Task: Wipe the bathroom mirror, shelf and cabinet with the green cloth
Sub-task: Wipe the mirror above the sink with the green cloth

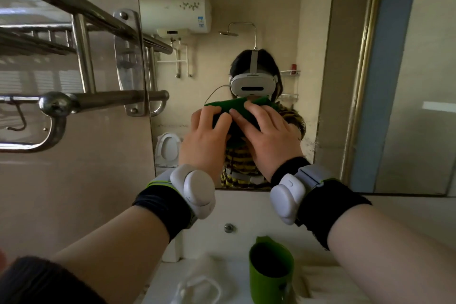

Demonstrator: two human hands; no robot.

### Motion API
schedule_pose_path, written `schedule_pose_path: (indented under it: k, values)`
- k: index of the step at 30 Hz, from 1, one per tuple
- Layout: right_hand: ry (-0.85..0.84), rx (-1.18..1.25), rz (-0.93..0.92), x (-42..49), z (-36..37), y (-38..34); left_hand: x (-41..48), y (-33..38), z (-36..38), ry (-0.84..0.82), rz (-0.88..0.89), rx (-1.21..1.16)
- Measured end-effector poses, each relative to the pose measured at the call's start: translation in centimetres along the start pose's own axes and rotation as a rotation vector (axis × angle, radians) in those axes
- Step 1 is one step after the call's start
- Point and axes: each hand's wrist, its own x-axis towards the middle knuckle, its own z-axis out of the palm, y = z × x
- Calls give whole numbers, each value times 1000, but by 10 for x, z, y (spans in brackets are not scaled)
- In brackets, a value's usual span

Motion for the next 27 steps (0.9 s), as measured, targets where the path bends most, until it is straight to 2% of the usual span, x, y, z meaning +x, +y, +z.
schedule_pose_path:
  k: [9, 15, 22, 27]
  values:
    - [-68, 9, 16, -10, -14, 17, 6, 13, 8, -29, 47, -71]
    - [-170, 28, 85, -7, -27, 55, 34, 45, 17, -23, 75, -110]
    - [-123, 59, 91, -6, -30, 77, 50, 60, 23, -8, 136, -74]
    - [-54, 109, 135, -8, -22, 69, 48, 57, 21, -16, 86, -89]
